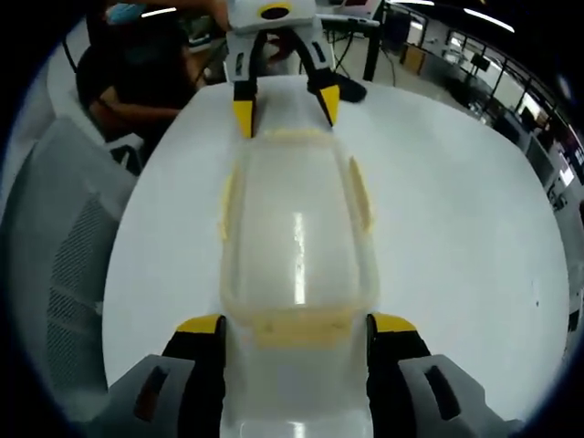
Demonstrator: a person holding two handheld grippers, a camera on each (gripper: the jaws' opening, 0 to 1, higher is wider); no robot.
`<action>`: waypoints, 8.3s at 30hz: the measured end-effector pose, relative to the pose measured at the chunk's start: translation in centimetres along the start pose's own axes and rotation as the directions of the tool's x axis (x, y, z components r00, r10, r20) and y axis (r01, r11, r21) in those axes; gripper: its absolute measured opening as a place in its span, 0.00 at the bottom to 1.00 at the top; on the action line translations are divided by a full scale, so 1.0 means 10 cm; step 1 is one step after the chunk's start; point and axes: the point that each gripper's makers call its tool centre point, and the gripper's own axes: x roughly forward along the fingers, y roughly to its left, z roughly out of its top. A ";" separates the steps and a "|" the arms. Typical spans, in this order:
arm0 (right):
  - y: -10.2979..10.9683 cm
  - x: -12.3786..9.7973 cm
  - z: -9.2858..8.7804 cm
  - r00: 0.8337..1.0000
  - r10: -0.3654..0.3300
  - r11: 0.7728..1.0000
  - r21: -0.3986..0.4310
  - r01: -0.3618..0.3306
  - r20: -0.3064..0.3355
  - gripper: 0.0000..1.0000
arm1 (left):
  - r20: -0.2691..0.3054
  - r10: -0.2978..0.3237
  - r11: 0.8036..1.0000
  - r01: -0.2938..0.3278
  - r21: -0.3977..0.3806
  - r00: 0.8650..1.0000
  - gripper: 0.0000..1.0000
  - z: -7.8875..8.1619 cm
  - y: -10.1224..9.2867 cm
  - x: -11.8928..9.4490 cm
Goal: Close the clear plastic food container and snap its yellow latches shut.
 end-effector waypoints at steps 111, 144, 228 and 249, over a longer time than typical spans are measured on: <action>-0.04 -0.58 0.00 1.000 0.023 0.999 -0.036 -0.023 -0.003 0.37 | -0.065 -0.040 0.998 0.043 0.044 0.997 0.37 0.50 -0.08 -0.27; -0.02 -1.19 -0.41 1.000 -0.012 0.999 -0.046 0.011 -0.009 0.37 | -0.037 -0.007 0.998 0.009 0.070 0.999 0.38 1.23 -0.14 -0.26; -0.04 -1.90 -1.84 0.998 -0.029 0.999 -0.025 0.028 -0.049 0.38 | -0.014 -0.022 0.995 0.023 0.094 1.000 0.38 2.60 -0.31 0.52; -0.09 -1.77 -1.94 0.998 -0.010 1.000 -0.015 0.009 -0.068 0.38 | -0.030 -0.039 0.996 0.041 0.082 0.999 0.38 2.55 -0.27 0.68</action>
